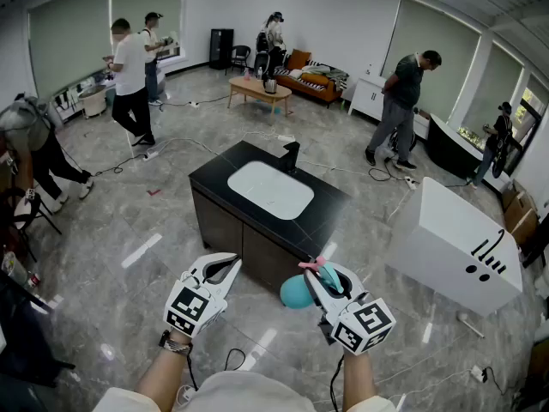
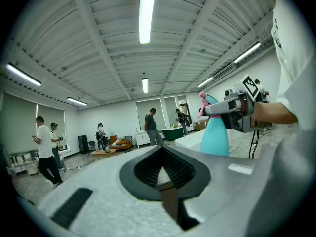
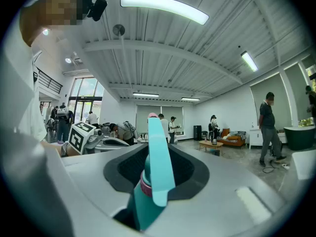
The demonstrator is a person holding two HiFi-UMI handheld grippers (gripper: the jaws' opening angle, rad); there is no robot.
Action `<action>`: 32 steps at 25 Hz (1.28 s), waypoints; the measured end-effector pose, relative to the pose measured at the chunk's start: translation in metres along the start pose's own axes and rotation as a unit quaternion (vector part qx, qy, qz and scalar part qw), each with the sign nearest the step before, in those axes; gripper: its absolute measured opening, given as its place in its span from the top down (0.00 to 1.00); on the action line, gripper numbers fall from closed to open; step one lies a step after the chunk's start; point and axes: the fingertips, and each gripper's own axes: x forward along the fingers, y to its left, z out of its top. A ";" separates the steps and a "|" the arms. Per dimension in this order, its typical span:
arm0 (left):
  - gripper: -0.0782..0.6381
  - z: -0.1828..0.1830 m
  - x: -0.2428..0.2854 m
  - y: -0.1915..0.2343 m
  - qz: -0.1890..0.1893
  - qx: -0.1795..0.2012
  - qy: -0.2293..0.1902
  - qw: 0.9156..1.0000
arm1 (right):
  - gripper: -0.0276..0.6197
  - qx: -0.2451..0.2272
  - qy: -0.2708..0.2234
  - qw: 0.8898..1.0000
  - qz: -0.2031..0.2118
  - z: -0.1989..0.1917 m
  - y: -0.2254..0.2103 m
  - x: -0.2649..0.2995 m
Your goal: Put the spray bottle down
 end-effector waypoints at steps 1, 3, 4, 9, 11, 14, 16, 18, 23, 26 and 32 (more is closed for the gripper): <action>0.89 -0.001 0.001 0.000 0.000 0.000 0.000 1.000 | 0.78 -0.001 0.000 1.000 0.000 -0.001 -0.001 0.000; 0.89 -0.002 0.002 0.000 -0.001 -0.001 0.002 1.000 | 0.78 -0.002 0.001 1.000 -0.001 -0.002 -0.002 0.001; 0.89 -0.003 0.002 -0.001 -0.001 -0.002 0.002 1.000 | 0.78 -0.001 0.001 1.000 -0.001 -0.002 -0.002 0.001; 0.89 -0.007 0.005 -0.009 -0.003 -0.006 0.005 1.000 | 0.78 0.023 -0.013 1.000 0.011 -0.004 -0.004 -0.003; 0.89 -0.008 0.007 -0.013 -0.005 -0.008 0.007 1.000 | 0.78 0.025 -0.013 0.999 0.015 -0.005 -0.005 -0.004; 0.89 -0.009 0.010 -0.019 -0.005 -0.009 0.009 1.000 | 0.78 0.017 -0.004 1.000 0.012 -0.008 -0.009 -0.008; 0.89 -0.010 0.011 -0.024 -0.005 -0.011 0.011 1.000 | 0.78 0.017 -0.002 1.000 0.009 -0.010 -0.012 -0.012; 0.89 -0.009 0.013 -0.031 -0.005 -0.012 0.012 1.000 | 0.78 0.016 0.001 1.000 0.007 -0.012 -0.015 -0.017; 0.89 -0.013 0.018 -0.049 -0.001 -0.011 0.018 1.000 | 0.78 0.007 0.011 1.000 0.003 -0.023 -0.024 -0.034; 0.89 -0.017 0.020 -0.062 0.001 -0.013 0.022 1.000 | 0.78 0.008 0.015 1.000 0.001 -0.029 -0.031 -0.044; 0.89 -0.018 0.026 -0.073 -0.002 -0.009 0.031 0.999 | 0.78 0.016 0.012 1.000 -0.006 -0.031 -0.044 -0.054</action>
